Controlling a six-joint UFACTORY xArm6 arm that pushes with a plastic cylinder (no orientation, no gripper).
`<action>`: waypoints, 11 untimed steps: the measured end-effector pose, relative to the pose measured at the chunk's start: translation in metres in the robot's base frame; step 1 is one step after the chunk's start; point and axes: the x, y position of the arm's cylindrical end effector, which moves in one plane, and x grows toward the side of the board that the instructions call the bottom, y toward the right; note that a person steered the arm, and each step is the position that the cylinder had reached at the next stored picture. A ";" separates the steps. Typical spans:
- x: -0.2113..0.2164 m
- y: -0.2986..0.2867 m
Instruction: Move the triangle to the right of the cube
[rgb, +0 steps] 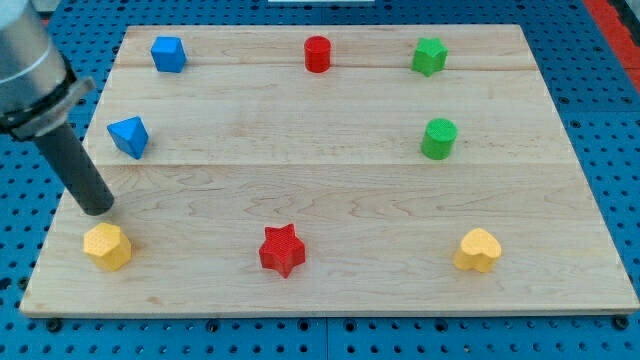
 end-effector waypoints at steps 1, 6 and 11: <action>-0.018 0.000; -0.127 0.090; -0.210 0.183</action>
